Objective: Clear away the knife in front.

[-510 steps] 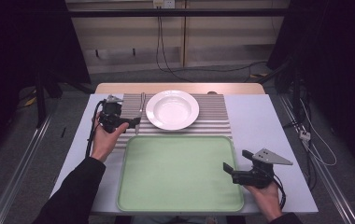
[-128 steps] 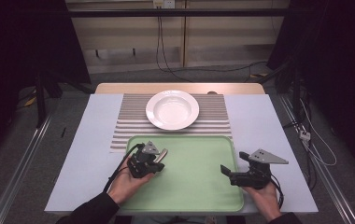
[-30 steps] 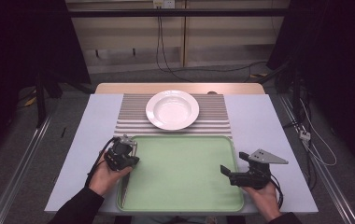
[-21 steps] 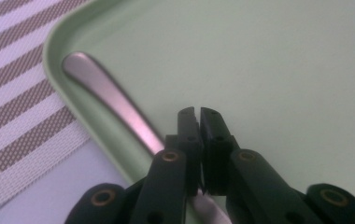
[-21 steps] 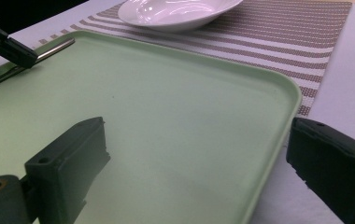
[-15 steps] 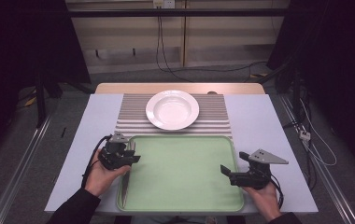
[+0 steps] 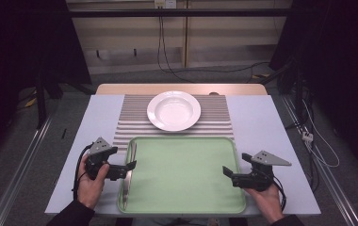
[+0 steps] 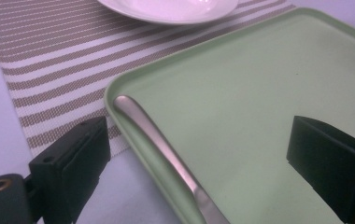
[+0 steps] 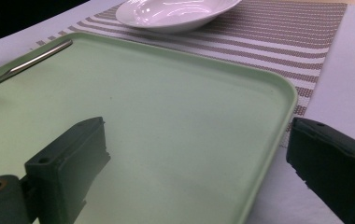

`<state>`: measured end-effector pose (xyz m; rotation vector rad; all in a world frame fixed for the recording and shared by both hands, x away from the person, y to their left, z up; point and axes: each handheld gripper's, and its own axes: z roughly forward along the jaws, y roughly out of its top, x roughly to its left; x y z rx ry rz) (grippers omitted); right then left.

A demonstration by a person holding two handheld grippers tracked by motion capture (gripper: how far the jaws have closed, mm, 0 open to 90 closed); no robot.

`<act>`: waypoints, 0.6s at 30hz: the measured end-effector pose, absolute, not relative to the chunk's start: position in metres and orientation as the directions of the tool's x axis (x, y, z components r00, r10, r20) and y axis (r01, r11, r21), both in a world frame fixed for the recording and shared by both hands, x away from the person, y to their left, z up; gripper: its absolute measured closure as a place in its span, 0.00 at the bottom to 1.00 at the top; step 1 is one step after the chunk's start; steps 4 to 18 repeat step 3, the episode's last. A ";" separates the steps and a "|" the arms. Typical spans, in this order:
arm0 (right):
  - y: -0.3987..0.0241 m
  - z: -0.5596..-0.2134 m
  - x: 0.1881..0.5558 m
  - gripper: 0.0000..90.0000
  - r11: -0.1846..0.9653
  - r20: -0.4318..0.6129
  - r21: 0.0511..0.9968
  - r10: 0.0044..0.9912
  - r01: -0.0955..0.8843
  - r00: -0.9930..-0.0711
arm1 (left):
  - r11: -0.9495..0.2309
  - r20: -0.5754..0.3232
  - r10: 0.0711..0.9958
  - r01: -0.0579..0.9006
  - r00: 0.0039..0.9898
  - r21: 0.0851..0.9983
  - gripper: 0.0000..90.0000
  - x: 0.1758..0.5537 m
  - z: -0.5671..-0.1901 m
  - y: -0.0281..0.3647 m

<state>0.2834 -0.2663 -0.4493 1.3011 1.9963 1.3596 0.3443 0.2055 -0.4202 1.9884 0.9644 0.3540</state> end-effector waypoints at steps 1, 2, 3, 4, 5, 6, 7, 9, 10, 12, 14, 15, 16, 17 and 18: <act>-0.266 -0.449 0.283 0.06 0.095 0.170 0.878 0.855 0.470 -0.489 | -0.315 -0.104 0.749 0.491 0.654 0.812 0.07 0.344 -0.421 0.206; -0.266 -0.449 0.283 0.06 0.095 0.169 0.878 0.855 0.469 -0.490 | -0.308 -0.102 0.750 0.482 0.653 0.820 0.07 0.343 -0.422 0.206; -0.266 -0.449 0.283 0.06 0.096 0.168 0.878 0.855 0.468 -0.490 | -0.309 -0.100 0.752 0.482 0.651 0.820 0.07 0.343 -0.422 0.207; -0.266 -0.449 0.283 0.06 0.096 0.168 0.878 0.855 0.468 -0.490 | -0.309 -0.100 0.752 0.482 0.651 0.820 0.07 0.343 -0.422 0.207; -0.266 -0.449 0.283 0.06 0.096 0.168 0.878 0.855 0.468 -0.490 | -0.309 -0.100 0.752 0.482 0.651 0.820 0.07 0.343 -0.422 0.207; -0.266 -0.449 0.283 0.06 0.096 0.168 0.878 0.855 0.468 -0.490 | -0.309 -0.100 0.752 0.482 0.651 0.820 0.07 0.343 -0.422 0.207; -0.266 -0.449 0.283 0.06 0.096 0.168 0.878 0.855 0.468 -0.490 | -0.309 -0.100 0.752 0.482 0.651 0.820 0.07 0.343 -0.422 0.207; -0.266 -0.449 0.283 0.06 0.096 0.168 0.878 0.855 0.468 -0.490 | -0.309 -0.100 0.752 0.482 0.651 0.820 0.07 0.343 -0.422 0.207; -0.266 -0.449 0.283 0.06 0.096 0.168 0.878 0.855 0.468 -0.490 | -0.309 -0.100 0.752 0.482 0.651 0.820 0.07 0.343 -0.422 0.207; -0.266 -0.449 0.283 0.06 0.096 0.168 0.878 0.855 0.468 -0.490 | -0.309 -0.100 0.752 0.482 0.651 0.820 0.07 0.343 -0.422 0.207; -0.266 -0.449 0.283 0.06 0.096 0.168 0.878 0.855 0.468 -0.490 | -0.309 -0.100 0.752 0.482 0.651 0.820 0.07 0.343 -0.422 0.207; -0.266 -0.449 0.283 0.06 0.096 0.168 0.878 0.855 0.468 -0.490 | -0.309 -0.100 0.752 0.482 0.651 0.820 0.07 0.343 -0.422 0.207; -0.266 -0.449 0.283 0.06 0.096 0.168 0.878 0.855 0.468 -0.490 | -0.309 -0.100 0.752 0.482 0.651 0.820 0.07 0.343 -0.422 0.207; -0.266 -0.449 0.283 0.06 0.096 0.168 0.878 0.855 0.468 -0.490 | -0.309 -0.100 0.752 0.482 0.651 0.820 0.07 0.343 -0.422 0.207; -0.266 -0.449 0.283 0.06 0.096 0.168 0.878 0.855 0.468 -0.490 | -0.309 -0.100 0.752 0.482 0.651 0.820 0.07 0.343 -0.422 0.207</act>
